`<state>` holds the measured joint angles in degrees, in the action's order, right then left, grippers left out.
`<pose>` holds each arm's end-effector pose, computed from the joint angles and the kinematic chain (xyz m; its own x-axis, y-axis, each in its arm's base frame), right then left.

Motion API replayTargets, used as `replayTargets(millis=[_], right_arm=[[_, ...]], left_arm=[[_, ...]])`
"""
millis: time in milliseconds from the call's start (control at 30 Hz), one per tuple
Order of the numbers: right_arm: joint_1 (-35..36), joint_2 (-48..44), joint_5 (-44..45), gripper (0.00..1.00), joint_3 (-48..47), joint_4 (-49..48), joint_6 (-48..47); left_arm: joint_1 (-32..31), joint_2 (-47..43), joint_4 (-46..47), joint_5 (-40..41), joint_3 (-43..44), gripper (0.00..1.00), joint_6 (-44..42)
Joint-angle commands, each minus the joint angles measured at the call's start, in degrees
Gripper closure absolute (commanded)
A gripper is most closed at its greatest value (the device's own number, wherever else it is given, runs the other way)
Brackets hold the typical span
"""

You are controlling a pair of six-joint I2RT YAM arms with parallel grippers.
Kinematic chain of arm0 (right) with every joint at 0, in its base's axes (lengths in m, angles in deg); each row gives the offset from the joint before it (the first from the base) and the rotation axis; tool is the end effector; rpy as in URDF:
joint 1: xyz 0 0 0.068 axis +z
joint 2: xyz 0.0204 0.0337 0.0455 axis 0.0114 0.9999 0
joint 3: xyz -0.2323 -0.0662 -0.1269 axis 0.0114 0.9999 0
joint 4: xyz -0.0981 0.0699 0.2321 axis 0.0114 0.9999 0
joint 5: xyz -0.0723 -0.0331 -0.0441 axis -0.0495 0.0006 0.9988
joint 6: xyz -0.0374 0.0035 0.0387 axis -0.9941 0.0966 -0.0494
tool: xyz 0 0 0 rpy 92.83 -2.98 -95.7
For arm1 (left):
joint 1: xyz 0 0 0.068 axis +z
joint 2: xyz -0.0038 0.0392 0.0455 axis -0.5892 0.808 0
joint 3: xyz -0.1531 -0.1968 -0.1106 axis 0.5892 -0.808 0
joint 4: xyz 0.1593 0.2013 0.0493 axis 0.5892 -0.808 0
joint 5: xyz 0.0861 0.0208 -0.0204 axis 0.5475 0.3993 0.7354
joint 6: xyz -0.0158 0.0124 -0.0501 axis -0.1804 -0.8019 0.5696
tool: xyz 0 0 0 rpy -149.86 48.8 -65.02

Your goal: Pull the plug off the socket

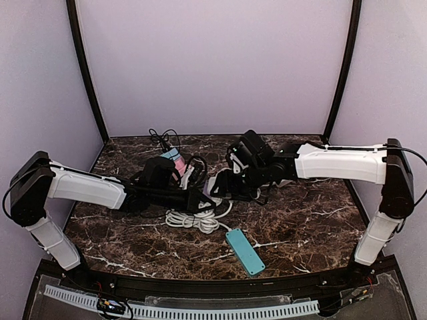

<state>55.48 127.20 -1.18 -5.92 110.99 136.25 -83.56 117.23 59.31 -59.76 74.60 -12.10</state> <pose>0.2157 0.3126 0.2555 -0.9323 -0.0107 -0.3616 -0.2213 0.8076 0.5467 0.2191 -0.2627 0.1996 -0.8088 0.0670 -0.5842 0.5502 0.4371 -0.7115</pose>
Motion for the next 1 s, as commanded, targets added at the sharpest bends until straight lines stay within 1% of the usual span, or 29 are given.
replayTargets(millis=[0, 67, 167, 233, 300, 333, 433, 533, 733, 967], right_arm=[[0.54, 1.01, -0.07, 0.4, -1.49, 0.87, 0.19], [0.54, 1.1, 0.13, 0.45, -1.45, 0.92, 0.3], [0.54, 0.76, 1.0, 0.6, -1.45, 0.92, 0.57], [0.53, 0.38, 2.25, 0.76, -1.54, 1.01, 0.89], [0.47, -0.22, 4.0, 0.96, -1.47, 0.97, 1.37], [0.47, -0.47, 4.76, 1.0, -1.45, 1.01, 1.51], [0.38, -0.65, 5.86, 1.0, -1.95, 0.9, 0.32], [0.41, -1.43, 7.5, 1.0, -1.62, 0.82, -0.87], [0.44, -5.63, 8.63, 1.0, 2.9, -2.52, -2.59], [0.37, -7.23, 9.7, 1.0, 4.34, -2.77, -5.93]], left_arm=[[0.27, -0.93, 0.91, 0.09, 0.21, 0.99, -1.85], [0.27, -0.93, 0.84, 0.07, 0.2, 0.99, -1.9], [0.27, -1.13, 0.71, 0.07, 0.13, 0.99, -1.95], [0.27, -1.28, 0.72, -0.02, -0.01, 0.99, -2.08], [0.23, -1.46, 0.92, -0.51, -0.18, 0.99, -2.31], [0.25, -1.49, 1.0, -0.75, -0.21, 0.99, -2.45], [0.18, -1.5, 1.0, -2.39, -0.24, 0.99, -3.0], [0.22, -2.23, -0.23, -2.3, -0.46, 0.99, -4.07], [0.91, -3.33, 0.25, -2.5, -1.57, 0.99, -3.89], [1.19, -2.57, 0.2, -4.66, -0.65, 1.0, -4.01]])
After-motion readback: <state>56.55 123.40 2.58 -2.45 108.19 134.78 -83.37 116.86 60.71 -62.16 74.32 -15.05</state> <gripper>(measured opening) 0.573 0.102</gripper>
